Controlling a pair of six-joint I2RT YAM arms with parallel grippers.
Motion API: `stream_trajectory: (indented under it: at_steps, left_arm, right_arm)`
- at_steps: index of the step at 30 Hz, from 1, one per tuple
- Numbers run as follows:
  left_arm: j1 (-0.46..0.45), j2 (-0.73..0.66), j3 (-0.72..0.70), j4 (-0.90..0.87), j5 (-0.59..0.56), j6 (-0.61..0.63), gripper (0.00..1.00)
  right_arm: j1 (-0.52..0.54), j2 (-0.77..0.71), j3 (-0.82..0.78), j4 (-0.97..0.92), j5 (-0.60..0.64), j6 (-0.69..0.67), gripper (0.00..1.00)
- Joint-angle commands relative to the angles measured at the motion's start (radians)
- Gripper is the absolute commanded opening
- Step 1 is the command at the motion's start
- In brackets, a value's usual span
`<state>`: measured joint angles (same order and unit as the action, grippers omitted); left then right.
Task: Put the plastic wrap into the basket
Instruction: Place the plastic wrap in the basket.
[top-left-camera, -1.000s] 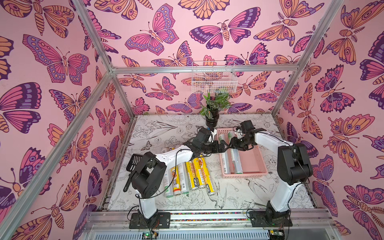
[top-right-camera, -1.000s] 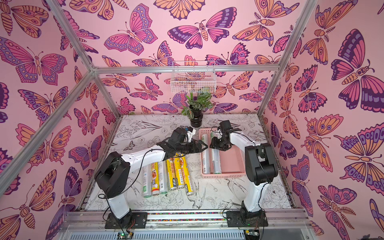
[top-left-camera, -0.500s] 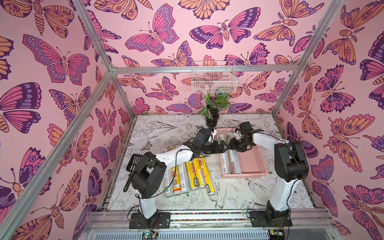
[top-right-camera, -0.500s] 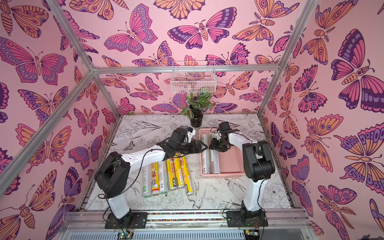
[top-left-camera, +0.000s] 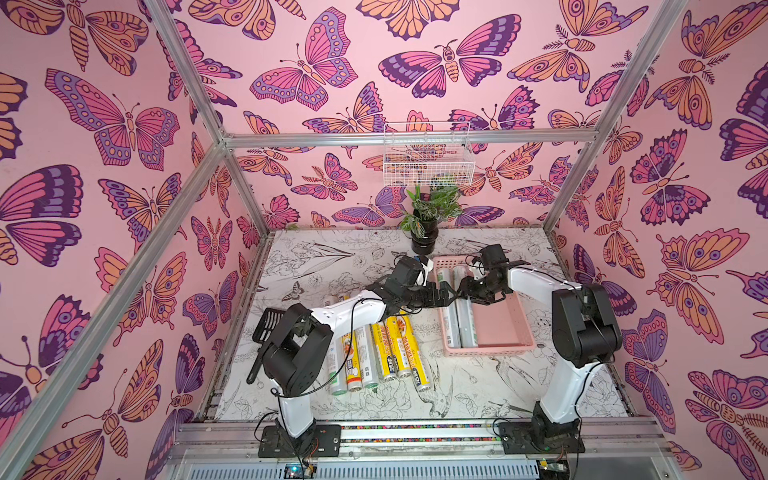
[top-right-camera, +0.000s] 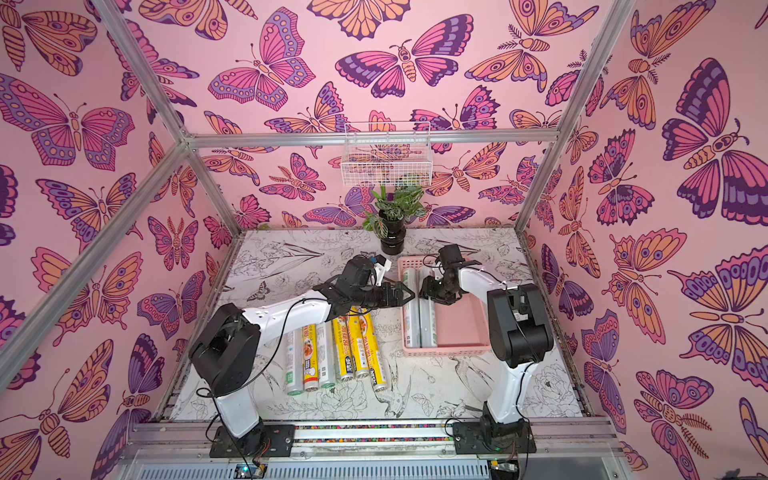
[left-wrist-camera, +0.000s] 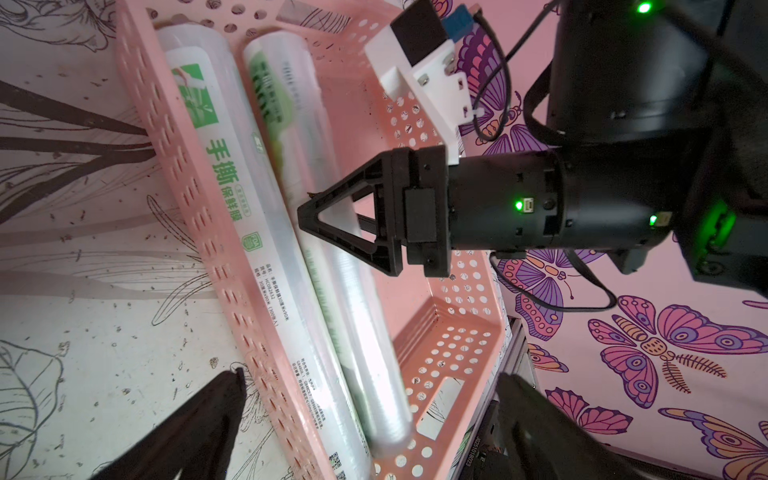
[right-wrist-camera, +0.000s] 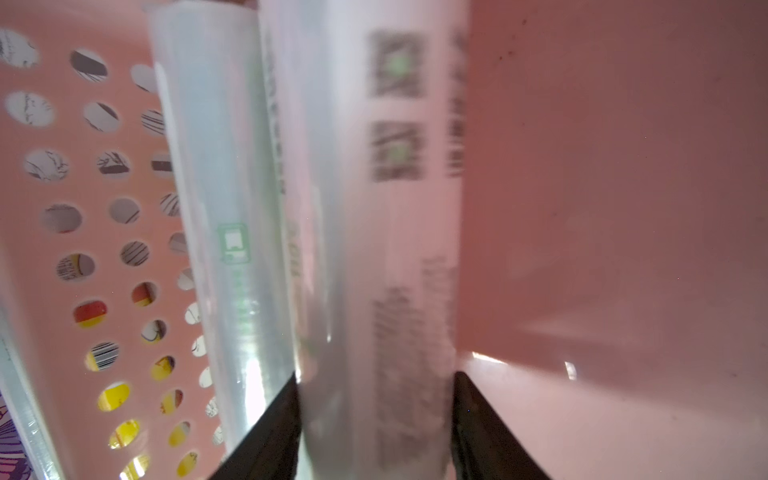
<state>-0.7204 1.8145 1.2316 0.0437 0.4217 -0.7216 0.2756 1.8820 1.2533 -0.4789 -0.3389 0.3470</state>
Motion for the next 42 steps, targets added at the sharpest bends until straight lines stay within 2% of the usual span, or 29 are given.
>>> stream_trajectory:
  at_steps: [1,8,12,18,37,42]
  left_arm:
    - [0.004,-0.017,-0.006,-0.018,-0.003,0.018,1.0]
    - [0.007,-0.022,-0.009,-0.02,-0.004,0.019,1.0]
    - [0.01,-0.027,-0.015,-0.019,-0.011,0.02,1.0]
    - [0.025,-0.06,-0.047,-0.026,-0.04,0.019,1.0]
    - [0.059,-0.122,-0.1,-0.045,-0.054,0.022,1.0]
    - [0.059,-0.129,-0.107,-0.049,-0.058,0.023,1.0]
  right_arm:
    - [-0.003,-0.039,-0.013,-0.001,-0.006,0.004,0.58]
    - [-0.003,-0.053,-0.034,0.007,-0.024,0.028,0.54]
    - [-0.002,-0.05,-0.067,0.065,-0.067,0.091,0.5]
    - [0.008,-0.057,-0.109,0.133,-0.062,0.178,0.48]
    - [0.146,-0.106,-0.179,0.21,0.14,0.434,0.49]
    - [0.152,-0.141,-0.178,0.197,0.167,0.431,0.5]
